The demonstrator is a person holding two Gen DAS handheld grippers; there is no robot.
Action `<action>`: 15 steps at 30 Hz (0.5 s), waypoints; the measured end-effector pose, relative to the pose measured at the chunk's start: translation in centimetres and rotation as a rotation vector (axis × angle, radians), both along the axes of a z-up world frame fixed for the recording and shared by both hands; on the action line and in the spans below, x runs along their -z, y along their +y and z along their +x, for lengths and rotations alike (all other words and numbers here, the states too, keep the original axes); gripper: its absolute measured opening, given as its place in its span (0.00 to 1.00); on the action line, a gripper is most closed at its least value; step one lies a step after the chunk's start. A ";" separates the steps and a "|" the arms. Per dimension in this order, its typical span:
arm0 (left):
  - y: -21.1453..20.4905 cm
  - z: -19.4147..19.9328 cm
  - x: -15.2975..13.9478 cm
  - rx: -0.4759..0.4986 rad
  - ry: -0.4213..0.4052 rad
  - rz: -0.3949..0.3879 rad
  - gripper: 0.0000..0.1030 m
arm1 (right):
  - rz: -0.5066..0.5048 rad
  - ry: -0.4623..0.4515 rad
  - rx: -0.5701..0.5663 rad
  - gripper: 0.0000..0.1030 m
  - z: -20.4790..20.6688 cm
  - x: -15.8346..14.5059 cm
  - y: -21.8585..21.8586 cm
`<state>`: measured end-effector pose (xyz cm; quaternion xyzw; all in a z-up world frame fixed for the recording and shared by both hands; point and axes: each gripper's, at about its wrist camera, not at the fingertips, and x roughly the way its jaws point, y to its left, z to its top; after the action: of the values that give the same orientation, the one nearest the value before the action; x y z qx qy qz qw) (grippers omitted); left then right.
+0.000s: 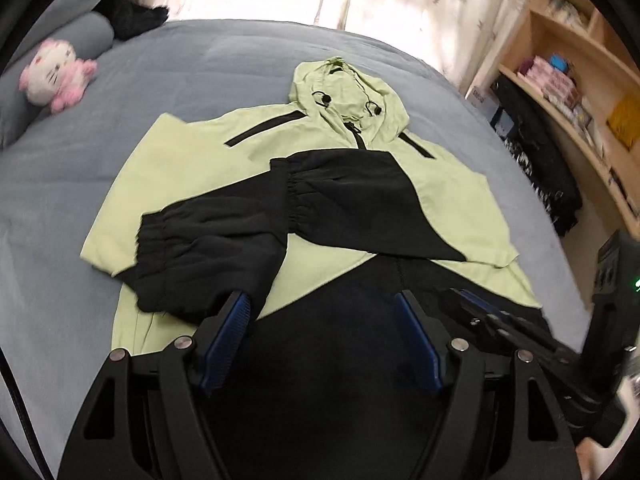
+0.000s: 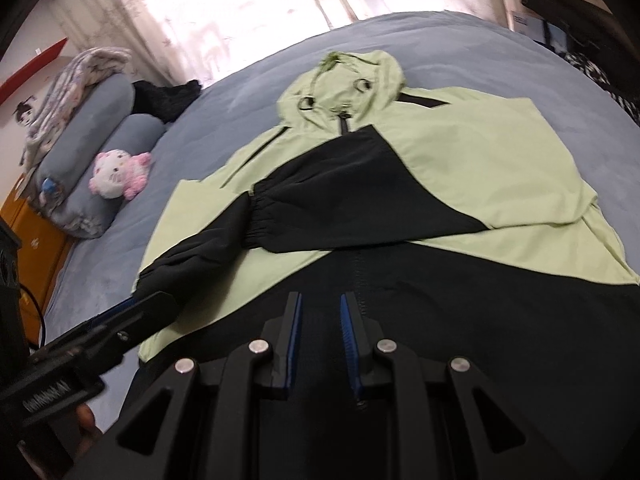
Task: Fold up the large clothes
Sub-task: 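Grasp the black sleeve cuff with the left tool and fold it across the jacket front, then grasp the folded black sleeves with the right tool and lift them toward the hood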
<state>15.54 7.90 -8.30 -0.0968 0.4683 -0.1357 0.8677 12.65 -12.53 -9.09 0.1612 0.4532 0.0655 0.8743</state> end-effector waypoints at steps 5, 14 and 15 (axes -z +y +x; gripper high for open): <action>2.5 -2.4 -2.0 -0.052 -0.058 0.007 0.71 | -0.003 -0.050 -0.076 0.26 -0.7 -1.1 1.9; 7.9 -5.4 -1.6 -0.174 -0.073 0.047 0.71 | -0.050 -0.097 -0.249 0.45 -1.1 -1.5 7.5; 8.6 -5.5 -1.1 -0.194 -0.065 0.055 0.71 | -0.064 -0.091 -0.284 0.45 -0.9 -1.3 8.5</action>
<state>10.03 16.52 -7.20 -0.1131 0.4321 -0.0411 0.8938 11.72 -3.99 -7.76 0.0645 0.4334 0.1811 0.8804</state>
